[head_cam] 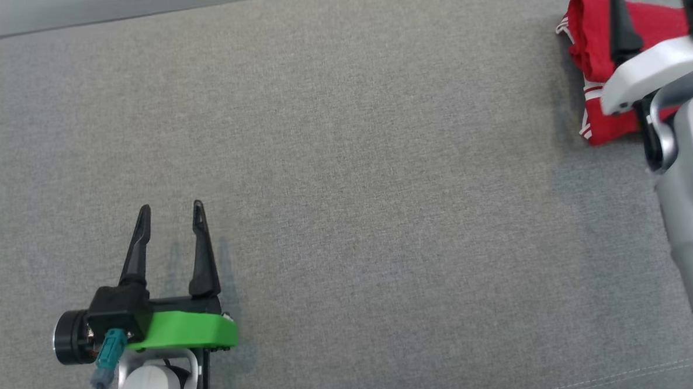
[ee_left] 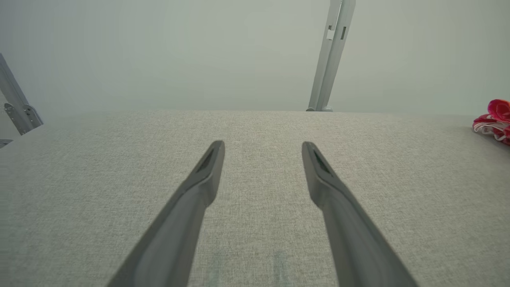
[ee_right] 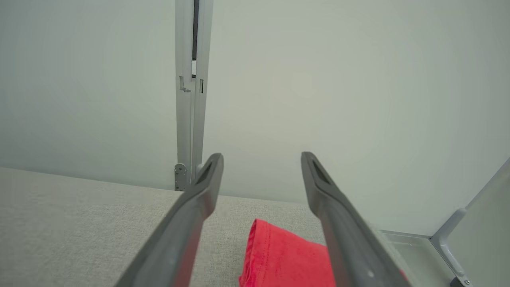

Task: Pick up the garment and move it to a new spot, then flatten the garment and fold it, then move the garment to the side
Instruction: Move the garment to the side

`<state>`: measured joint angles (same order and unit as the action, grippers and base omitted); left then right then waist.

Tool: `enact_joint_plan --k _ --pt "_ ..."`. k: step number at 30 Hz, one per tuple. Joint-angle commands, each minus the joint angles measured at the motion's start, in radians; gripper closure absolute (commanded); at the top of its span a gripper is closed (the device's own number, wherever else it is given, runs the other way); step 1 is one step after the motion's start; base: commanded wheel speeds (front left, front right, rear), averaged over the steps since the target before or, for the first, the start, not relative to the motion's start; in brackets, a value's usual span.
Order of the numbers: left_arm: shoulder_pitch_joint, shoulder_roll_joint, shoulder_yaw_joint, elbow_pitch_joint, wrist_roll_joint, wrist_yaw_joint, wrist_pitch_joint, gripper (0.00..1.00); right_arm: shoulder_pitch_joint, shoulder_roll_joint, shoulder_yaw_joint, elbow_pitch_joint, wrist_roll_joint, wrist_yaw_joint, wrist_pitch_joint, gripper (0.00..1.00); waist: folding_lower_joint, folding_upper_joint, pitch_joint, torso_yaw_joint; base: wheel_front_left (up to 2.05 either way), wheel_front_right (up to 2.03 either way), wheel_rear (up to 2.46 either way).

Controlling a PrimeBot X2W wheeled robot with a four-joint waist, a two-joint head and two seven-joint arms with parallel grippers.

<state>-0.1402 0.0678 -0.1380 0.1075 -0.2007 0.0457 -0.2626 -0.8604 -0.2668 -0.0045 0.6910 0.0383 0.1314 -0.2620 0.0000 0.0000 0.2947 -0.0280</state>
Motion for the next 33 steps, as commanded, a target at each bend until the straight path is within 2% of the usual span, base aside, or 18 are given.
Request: enact_joint_plan --k 1,6,10,14,19,26,33 --pt "0.014 0.001 0.014 0.001 -0.01 0.013 -0.003 0.0 0.05 0.015 0.024 -0.03 0.041 -0.002 -0.003 0.0 0.0 0.0 -0.062 -0.018 0.0 0.0 0.0" --pt "0.045 -0.007 0.031 -0.021 -0.057 0.007 -0.003 0.0 0.194 0.026 0.113 -0.146 0.14 -0.002 -0.003 0.0 0.0 0.0 -0.129 -0.016 0.0 0.0 0.0" --pt "0.081 -0.01 0.033 -0.009 -0.08 0.013 -0.003 0.0 0.309 0.05 0.123 -0.231 0.154 -0.002 -0.003 0.0 0.0 0.0 -0.179 -0.015 0.0 0.0 0.0" --pt "0.123 -0.013 0.029 0.007 -0.081 0.026 -0.003 0.0 0.468 0.135 0.092 -0.34 0.128 -0.001 -0.003 0.0 0.0 0.0 -0.231 -0.013 0.0 0.0 0.0" --pt "0.166 -0.014 0.03 0.013 -0.082 0.033 -0.003 0.0 0.622 0.199 0.106 -0.427 0.1 -0.001 -0.003 0.0 0.0 0.0 -0.267 -0.014 0.0 0.0 0.0" --pt "0.218 -0.015 0.028 0.0 -0.071 0.051 -0.003 0.0 0.761 0.216 0.118 -0.508 0.176 -0.001 -0.003 0.0 0.0 0.0 -0.29 -0.005 0.0 0.0 0.0" --pt "0.256 -0.016 0.044 -0.015 -0.085 0.068 -0.003 0.0 0.805 0.216 0.102 -0.548 0.19 -0.001 -0.003 0.0 0.0 0.0 -0.303 0.001 0.0 0.0 0.0"
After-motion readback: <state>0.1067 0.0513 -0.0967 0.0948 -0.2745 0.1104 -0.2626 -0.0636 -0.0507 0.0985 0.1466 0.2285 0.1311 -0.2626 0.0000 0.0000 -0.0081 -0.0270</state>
